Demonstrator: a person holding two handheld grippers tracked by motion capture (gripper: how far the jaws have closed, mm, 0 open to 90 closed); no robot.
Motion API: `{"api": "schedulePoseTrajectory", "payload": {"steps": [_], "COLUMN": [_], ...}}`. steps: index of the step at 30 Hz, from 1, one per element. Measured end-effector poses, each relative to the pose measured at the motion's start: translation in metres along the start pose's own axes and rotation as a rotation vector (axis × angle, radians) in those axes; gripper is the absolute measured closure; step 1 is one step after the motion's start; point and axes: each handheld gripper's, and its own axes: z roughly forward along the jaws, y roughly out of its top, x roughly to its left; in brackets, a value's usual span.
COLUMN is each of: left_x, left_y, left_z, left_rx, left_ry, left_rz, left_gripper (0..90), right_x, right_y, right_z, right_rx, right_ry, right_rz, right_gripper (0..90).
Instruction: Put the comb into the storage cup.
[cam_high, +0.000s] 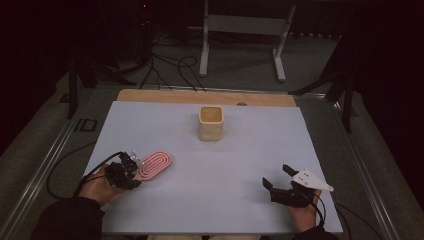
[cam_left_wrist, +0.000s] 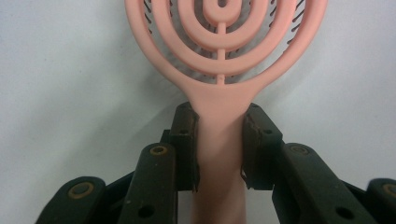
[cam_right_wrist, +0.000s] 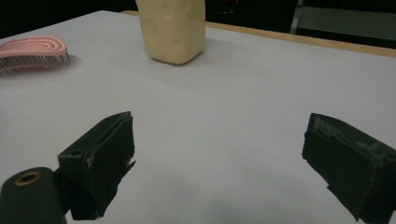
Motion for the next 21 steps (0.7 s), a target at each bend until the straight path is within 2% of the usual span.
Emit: {"api": "schedulePoseTrajectory", "payload": {"steps": [9,21], "left_x": [-0.0006,-0.0035], "left_y": [0.0030,0.0063], "left_z": [-0.0025,-0.0087], "left_rx": [-0.048,-0.129], "left_ry": [-0.001,0.005], "left_rz": [-0.036,-0.057], "left_gripper": [70.0,70.0], "right_x": [0.0000,0.0005], "right_y": [0.0000,0.0000], "right_z": [-0.0001,0.0001], "right_rx": [0.000,0.002], "right_ry": [0.000,0.001], "right_rz": [0.000,-0.001], "right_gripper": [8.9,8.8]}}
